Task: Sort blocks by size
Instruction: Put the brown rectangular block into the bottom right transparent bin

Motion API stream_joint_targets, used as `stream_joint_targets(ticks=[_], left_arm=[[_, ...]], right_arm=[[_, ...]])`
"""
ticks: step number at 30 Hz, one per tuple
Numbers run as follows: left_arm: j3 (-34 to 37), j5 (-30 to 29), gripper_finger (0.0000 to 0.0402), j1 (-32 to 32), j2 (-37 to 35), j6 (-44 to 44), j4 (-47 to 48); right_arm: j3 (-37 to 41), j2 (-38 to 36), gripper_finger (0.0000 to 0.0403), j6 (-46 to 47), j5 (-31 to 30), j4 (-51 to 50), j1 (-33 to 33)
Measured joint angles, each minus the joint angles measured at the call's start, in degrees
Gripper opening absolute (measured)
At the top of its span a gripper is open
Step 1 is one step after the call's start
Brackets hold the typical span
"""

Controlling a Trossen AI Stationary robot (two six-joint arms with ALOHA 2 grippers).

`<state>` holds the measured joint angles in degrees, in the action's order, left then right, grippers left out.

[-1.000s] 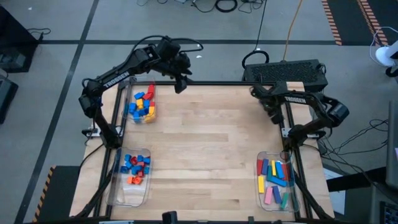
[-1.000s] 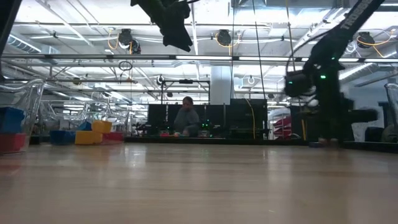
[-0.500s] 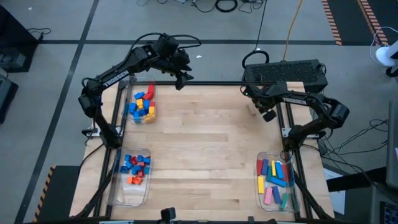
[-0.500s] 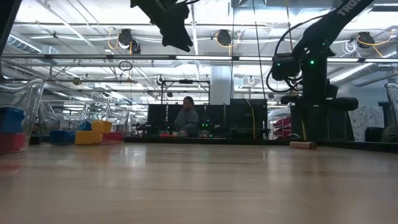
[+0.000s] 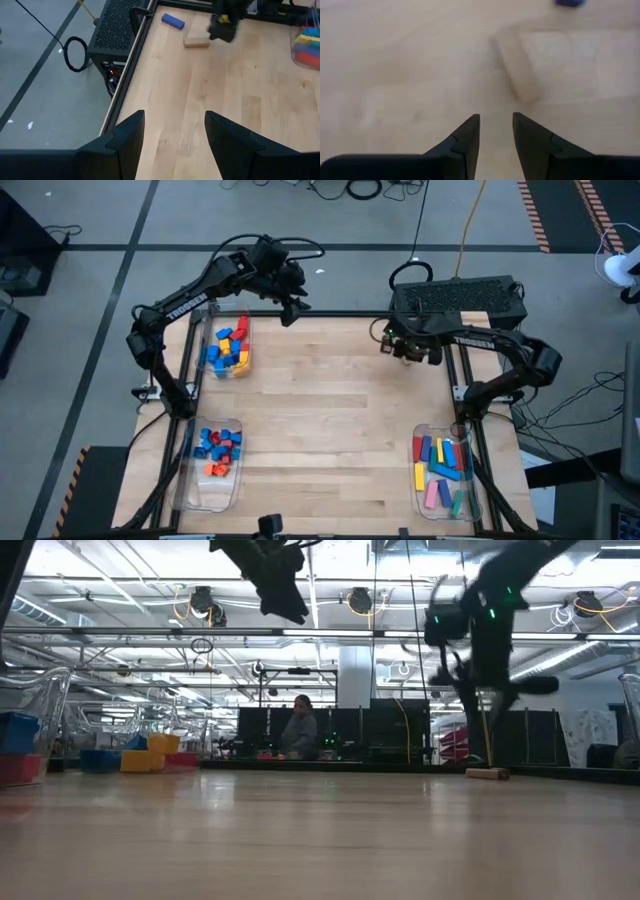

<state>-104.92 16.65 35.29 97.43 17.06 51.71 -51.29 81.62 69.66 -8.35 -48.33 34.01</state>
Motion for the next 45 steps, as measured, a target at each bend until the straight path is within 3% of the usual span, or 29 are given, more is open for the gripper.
stream_joint_targets(ticks=[4, 7, 12, 17, 30, 40, 45], left_arm=[[0.00, 0.01, 0.0208, 0.00, 0.00, 0.24, -1.33], [0.00, -0.01, 0.0208, 0.00, 0.00, 0.22, -2.31], [0.00, 0.01, 0.0208, 0.00, 0.00, -0.09, -3.19], [0.00, 0.01, 0.0208, -0.17, -0.02, -1.16, -1.49], [0.00, 0.01, 0.0208, -0.33, -0.02, -3.21, 0.66], [0.00, 0.01, 0.0208, -0.33, -0.02, -2.73, -2.37], [0.00, 0.01, 0.0208, -0.33, -0.02, -2.09, -2.39]], right_arm=[[-9.11, 0.49, 0.0105, -7.54, -1.82, -9.00, -2.71], [-16.61, 3.35, 0.0105, -15.07, -4.48, -17.43, -0.38], [-25.66, 13.78, 0.0105, -30.99, -1.77, -26.22, 7.80], [-31.95, 24.82, 0.0124, -41.07, 1.38, -30.20, 11.02], [-36.32, 38.51, 0.0246, -46.00, 7.01, -40.95, 11.66], [-36.32, 41.09, 0.0248, -47.52, 8.03, -40.20, 12.06], [-36.32, 40.89, 0.0242, -46.16, 18.98, -35.67, 11.89]])
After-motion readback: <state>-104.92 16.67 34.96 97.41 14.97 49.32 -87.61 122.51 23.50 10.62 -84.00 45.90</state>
